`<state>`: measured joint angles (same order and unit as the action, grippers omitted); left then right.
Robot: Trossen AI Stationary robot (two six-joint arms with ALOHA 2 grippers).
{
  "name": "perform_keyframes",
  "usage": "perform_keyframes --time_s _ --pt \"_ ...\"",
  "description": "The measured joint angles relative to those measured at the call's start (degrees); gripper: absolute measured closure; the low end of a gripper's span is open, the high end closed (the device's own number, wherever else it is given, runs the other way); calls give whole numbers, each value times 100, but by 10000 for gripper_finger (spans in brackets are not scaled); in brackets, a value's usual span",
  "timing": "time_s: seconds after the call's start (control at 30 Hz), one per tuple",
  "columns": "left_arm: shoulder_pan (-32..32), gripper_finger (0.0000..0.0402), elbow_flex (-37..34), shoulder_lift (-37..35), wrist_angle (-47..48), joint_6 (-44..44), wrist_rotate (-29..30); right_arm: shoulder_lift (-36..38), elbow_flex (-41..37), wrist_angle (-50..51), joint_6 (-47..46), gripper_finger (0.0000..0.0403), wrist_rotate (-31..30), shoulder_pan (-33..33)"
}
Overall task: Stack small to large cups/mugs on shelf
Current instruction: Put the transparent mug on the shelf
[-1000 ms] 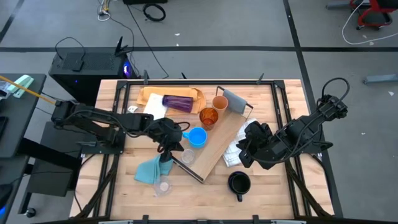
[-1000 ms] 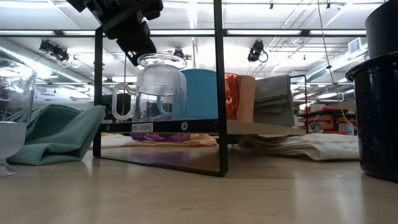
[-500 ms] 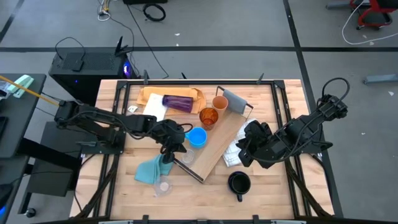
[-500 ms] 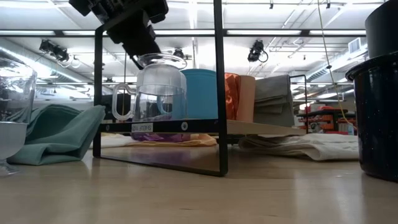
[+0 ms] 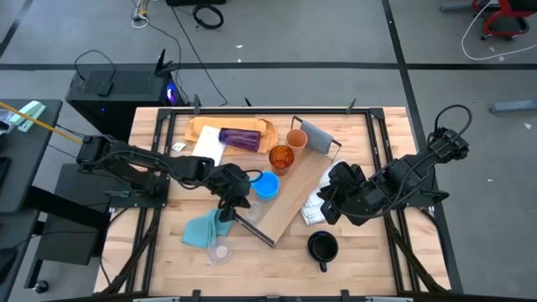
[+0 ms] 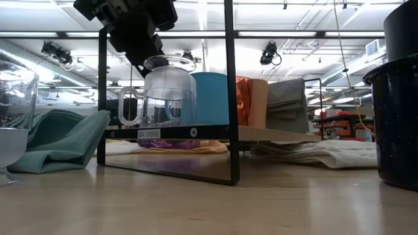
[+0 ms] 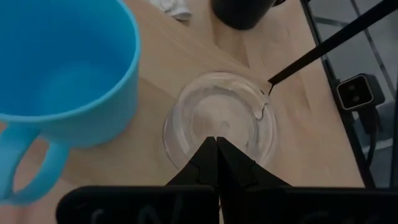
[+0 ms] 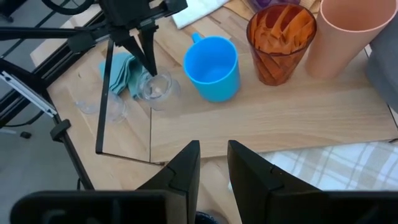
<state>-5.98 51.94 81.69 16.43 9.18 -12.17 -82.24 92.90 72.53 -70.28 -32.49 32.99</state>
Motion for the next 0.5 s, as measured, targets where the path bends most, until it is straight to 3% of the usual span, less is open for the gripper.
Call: perform_keyframes --time_s 0.33,0.5 --pt "197 401 14 -11 431 -112 81 0 0 2 0 314 0 0" --pt "331 401 -12 25 1255 -62 -37 0 0 0 0 314 2 2"
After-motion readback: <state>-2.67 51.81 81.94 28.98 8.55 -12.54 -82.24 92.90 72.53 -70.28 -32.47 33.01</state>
